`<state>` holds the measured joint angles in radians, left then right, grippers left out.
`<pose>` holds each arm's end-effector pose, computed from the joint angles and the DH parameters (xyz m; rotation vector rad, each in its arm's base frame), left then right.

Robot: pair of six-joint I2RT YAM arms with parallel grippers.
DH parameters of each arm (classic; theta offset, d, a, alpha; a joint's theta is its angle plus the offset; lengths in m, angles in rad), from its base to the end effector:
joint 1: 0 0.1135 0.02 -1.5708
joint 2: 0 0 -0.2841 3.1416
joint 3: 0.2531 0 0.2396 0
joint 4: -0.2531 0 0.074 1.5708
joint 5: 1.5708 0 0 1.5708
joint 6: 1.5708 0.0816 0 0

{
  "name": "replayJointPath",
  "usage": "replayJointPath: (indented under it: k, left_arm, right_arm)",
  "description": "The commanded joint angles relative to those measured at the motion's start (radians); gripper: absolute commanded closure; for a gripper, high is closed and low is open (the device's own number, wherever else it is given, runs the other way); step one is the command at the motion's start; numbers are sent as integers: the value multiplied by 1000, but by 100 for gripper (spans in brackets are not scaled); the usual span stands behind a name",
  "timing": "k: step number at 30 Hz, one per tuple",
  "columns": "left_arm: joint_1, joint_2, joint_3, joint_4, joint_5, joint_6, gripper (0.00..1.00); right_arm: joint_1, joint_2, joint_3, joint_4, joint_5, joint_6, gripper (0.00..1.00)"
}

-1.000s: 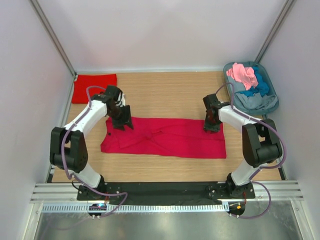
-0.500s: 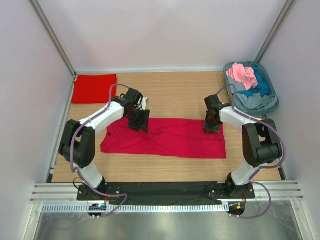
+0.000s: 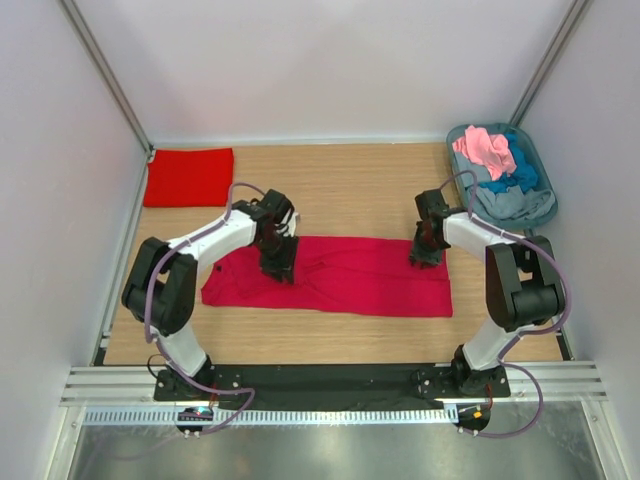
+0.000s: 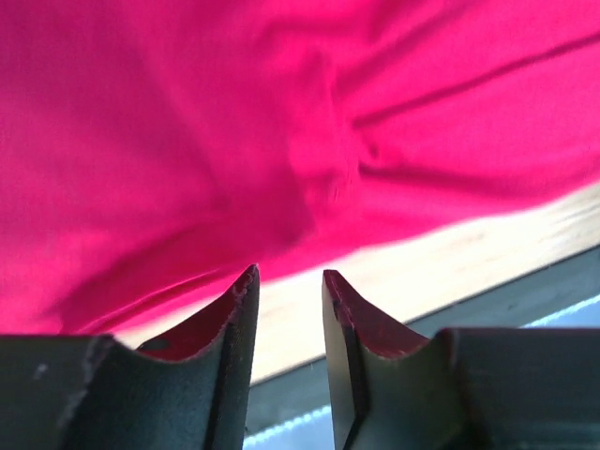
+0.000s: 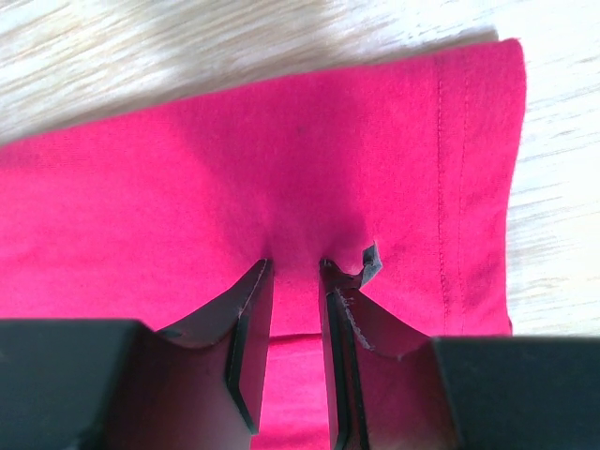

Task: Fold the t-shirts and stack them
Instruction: Fold the tshirt

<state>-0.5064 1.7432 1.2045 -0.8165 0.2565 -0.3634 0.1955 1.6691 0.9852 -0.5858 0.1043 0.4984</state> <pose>0.2797 -0.1788 0.1765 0.2574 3.0046 -0.4901 0.3073 0.0522 0.1480 0.4481 2.7877 0.0070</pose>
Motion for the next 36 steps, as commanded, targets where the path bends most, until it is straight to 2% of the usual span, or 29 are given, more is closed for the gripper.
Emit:
replayJointPath:
  k: [1,8,14,19,24,28,36]
  left_arm:
    - [-4,-89,-13,-84,-19,-40,66]
    - [8,-70,-11,-127,-49,-95,62]
    - [84,-82,-14,-220,-238,-201,62]
    - [242,-180,-134,-188,-197,-244,60]
    - [270,-194,-180,-173,-227,-240,62]
    - [305,-182,-224,-83,-194,-223,63]
    - [368,-108,-161,5,-146,-197,66]
  right_arm:
    - [-14,27,30,30,-17,-3,67]
    - [-24,47,40,44,-32,0,67]
    - [-24,35,35,40,-74,12,67]
    - [-25,37,35,29,-77,17,67]
    - [-25,27,13,43,-80,23,67]
    - [-25,24,9,47,-83,23,67]
    - [-25,17,-10,49,-77,20,67]
